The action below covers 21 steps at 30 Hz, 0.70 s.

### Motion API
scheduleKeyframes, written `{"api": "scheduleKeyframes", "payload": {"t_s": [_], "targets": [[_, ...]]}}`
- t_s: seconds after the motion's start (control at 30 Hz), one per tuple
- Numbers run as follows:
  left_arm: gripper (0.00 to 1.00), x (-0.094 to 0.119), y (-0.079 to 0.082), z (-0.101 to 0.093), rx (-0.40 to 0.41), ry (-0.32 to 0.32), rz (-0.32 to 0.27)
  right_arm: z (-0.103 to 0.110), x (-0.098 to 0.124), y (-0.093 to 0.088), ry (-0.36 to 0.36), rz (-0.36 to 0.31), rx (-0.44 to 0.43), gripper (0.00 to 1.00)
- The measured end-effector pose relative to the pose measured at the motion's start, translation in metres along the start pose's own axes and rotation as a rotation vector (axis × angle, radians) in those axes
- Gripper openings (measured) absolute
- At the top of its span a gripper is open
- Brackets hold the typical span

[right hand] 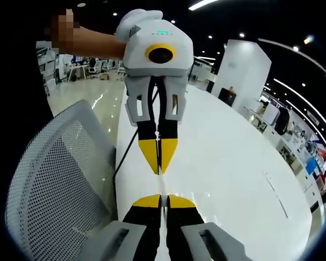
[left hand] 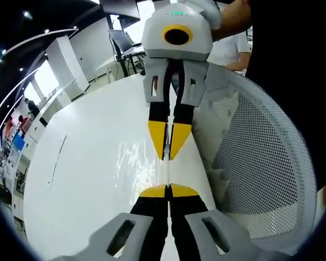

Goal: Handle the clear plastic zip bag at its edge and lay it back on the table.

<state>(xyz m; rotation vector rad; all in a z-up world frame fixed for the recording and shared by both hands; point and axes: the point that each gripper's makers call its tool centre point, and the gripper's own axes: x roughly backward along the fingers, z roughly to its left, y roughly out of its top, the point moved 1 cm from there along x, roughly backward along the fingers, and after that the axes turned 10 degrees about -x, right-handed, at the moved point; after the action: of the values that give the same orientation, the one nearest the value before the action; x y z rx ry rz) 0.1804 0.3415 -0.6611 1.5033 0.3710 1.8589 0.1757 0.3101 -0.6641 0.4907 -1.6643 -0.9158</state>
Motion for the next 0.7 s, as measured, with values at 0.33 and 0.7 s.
{"api": "scheduleKeyframes", "payload": {"t_s": [0.33, 0.7], "targets": [[0.00, -0.0008, -0.0017, 0.0004, 0.004, -0.002, 0.000, 0.0000, 0.0007, -0.0007, 0.003, -0.003, -0.003, 0.00], [0.00, -0.0003, -0.0026, -0.0006, 0.007, -0.004, 0.002, 0.0003, 0.0010, -0.0014, 0.004, -0.002, -0.004, 0.00]]}}
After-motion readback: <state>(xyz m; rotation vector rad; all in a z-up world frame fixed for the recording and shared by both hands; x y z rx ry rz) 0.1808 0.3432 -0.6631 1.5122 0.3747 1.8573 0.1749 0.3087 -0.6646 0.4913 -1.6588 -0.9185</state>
